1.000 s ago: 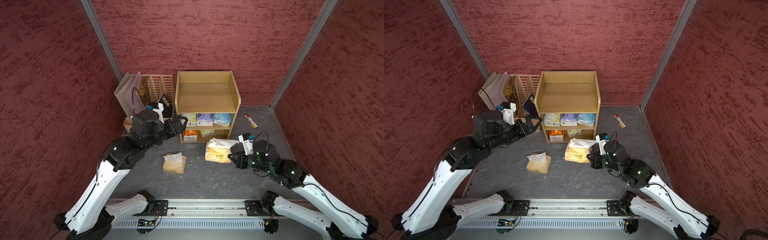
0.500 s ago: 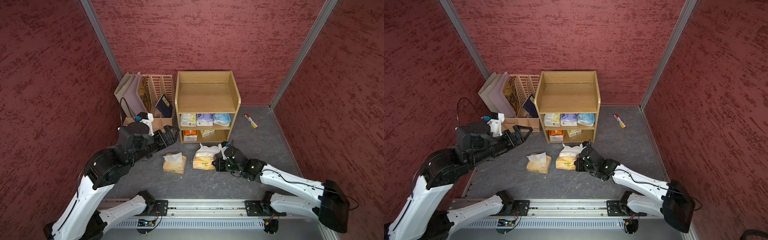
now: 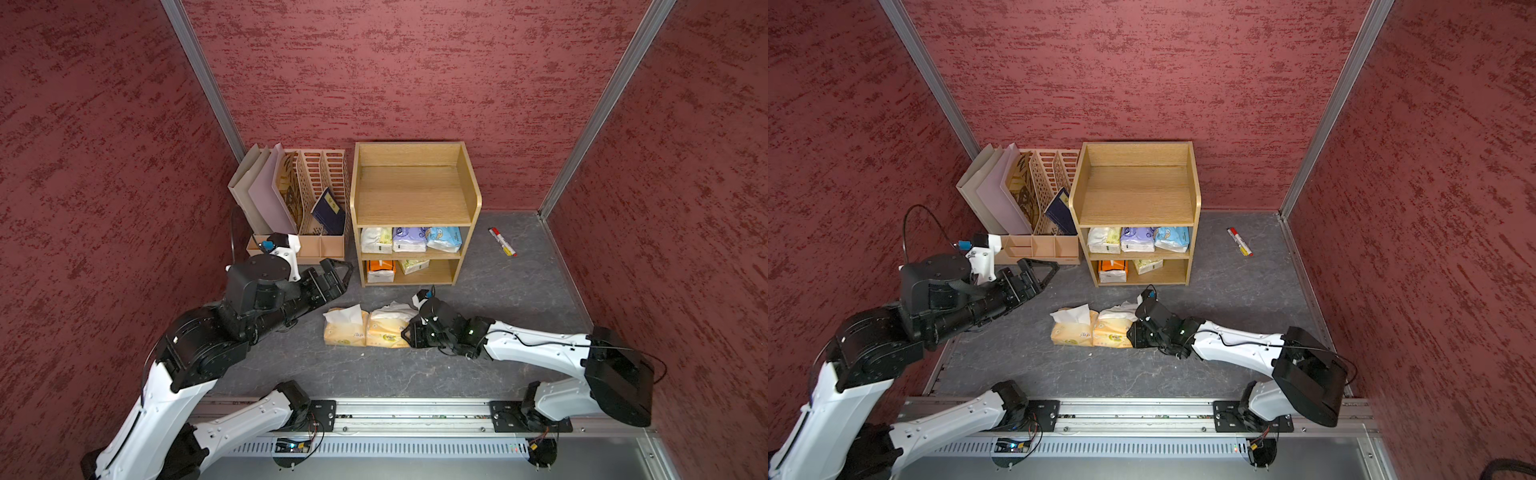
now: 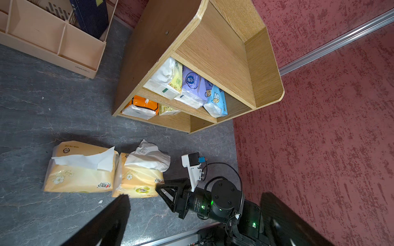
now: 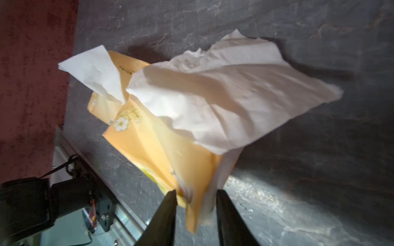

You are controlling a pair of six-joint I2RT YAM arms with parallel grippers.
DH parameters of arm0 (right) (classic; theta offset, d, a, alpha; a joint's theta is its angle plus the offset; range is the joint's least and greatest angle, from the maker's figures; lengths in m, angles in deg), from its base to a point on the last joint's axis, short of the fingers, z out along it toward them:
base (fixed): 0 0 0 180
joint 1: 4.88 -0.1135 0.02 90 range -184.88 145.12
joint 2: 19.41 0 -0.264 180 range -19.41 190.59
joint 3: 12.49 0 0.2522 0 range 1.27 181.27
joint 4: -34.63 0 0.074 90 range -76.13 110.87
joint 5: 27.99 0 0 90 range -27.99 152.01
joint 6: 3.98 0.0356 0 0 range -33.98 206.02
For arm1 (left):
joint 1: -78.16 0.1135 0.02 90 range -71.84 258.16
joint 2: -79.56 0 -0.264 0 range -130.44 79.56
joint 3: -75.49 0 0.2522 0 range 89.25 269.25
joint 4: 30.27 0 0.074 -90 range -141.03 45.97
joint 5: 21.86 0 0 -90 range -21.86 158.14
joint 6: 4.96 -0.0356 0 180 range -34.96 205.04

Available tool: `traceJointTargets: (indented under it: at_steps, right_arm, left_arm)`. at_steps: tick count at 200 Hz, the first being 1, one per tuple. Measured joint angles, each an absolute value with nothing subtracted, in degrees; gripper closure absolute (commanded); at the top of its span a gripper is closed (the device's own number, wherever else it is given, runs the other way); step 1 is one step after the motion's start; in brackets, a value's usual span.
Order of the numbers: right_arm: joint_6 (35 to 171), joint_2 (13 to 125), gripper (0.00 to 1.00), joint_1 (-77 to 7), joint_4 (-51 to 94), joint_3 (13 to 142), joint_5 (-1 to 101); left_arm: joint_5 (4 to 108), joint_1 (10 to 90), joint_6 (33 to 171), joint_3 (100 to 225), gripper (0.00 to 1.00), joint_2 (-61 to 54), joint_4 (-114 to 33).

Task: Remove the tissue boxes from the shelf
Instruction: Place the box of tissues at the center of the board.

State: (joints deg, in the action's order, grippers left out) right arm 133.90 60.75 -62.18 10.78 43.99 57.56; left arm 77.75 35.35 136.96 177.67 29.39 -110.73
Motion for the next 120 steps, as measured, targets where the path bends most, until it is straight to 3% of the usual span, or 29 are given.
traceJointTargets:
  at_steps: [41, 74, 120]
  right_arm:
    - [133.6, 50.7, 0.33, -62.3, 1.5, 44.0, 61.3]
    - [134.2, 40.7, 0.33, -62.3, -3.4, 44.0, 65.4]
    - [138.8, 37.4, 0.33, -62.3, -4.8, 44.0, 68.5]
  left_arm:
    - [79.8, 35.3, 136.8, 177.4, 0.0, 30.2, -110.9]
    - [80.8, 35.3, 135.0, 177.0, 0.0, 29.2, -110.1]
    - [81.5, 37.5, 128.1, 179.4, 0.0, 23.3, -106.1]
